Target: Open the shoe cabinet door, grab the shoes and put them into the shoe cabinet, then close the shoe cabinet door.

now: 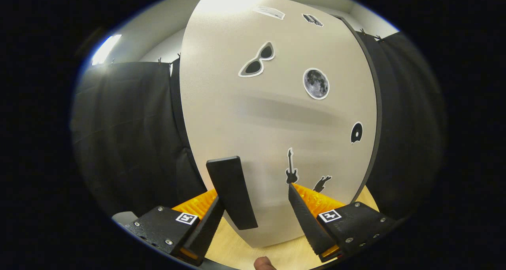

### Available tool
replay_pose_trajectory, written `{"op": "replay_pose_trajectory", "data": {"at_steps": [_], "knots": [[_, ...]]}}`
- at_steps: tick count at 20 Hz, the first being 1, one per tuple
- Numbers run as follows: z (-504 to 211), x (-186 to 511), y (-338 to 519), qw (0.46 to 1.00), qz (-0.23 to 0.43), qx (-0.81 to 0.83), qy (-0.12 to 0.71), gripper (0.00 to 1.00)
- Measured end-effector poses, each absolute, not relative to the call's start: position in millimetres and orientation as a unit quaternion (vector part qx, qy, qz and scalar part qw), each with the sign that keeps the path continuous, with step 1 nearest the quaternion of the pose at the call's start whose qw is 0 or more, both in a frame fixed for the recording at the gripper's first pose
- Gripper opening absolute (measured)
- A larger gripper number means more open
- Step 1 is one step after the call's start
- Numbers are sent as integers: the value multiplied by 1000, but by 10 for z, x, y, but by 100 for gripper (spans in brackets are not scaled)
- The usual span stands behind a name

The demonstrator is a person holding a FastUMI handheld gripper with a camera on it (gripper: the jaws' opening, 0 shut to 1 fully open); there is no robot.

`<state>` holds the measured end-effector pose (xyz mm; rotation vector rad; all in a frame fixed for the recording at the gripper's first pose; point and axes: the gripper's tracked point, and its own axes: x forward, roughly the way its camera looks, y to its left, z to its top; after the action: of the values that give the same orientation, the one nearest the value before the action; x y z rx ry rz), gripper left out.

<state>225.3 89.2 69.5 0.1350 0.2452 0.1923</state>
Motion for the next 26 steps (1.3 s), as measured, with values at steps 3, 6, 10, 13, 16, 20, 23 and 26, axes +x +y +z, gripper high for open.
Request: {"op": "replay_pose_trajectory", "data": {"at_steps": [3,6,10,13,16,20,23,26], "knots": [[717,2288,914,987,79,68,122,95],[746,2351,944,989,60,58,119,93],[778,2428,987,992,42,51,108,92],[758,2489,996,992,28,61,107,92],[741,2544,1020,992,19,76,104,92],[736,2615,1039,993,0,60,99,93],[738,2658,1056,995,-22,34,91,93],[756,2701,1084,996,-36,4,80,93]]}}
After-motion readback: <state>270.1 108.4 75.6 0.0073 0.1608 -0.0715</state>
